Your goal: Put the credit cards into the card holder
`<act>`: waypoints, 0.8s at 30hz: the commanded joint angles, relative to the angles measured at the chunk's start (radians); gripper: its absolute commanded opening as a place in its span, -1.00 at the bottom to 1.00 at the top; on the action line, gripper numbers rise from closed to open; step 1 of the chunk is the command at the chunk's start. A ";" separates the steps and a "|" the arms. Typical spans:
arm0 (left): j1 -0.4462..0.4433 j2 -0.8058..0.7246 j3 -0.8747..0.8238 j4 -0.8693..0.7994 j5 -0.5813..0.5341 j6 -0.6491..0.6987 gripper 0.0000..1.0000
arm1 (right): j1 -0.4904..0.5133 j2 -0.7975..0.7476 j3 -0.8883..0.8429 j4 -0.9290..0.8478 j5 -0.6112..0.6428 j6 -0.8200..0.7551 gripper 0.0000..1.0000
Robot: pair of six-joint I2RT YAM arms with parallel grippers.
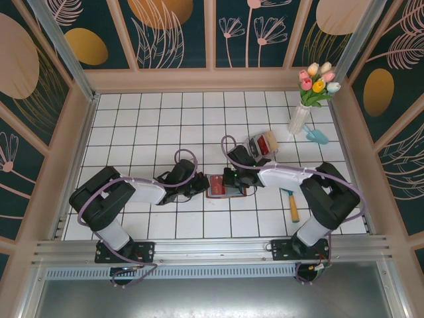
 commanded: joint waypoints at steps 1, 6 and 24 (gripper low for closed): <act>0.002 0.010 -0.004 -0.086 -0.009 0.024 -0.91 | 0.018 0.049 0.011 0.034 -0.057 0.003 -0.94; 0.003 0.006 -0.006 -0.081 -0.009 0.022 -0.89 | 0.043 0.078 0.031 0.072 -0.102 -0.001 -0.95; 0.002 -0.118 0.030 -0.223 -0.100 0.073 -0.24 | -0.398 -0.197 0.287 -0.381 0.380 -0.389 -0.14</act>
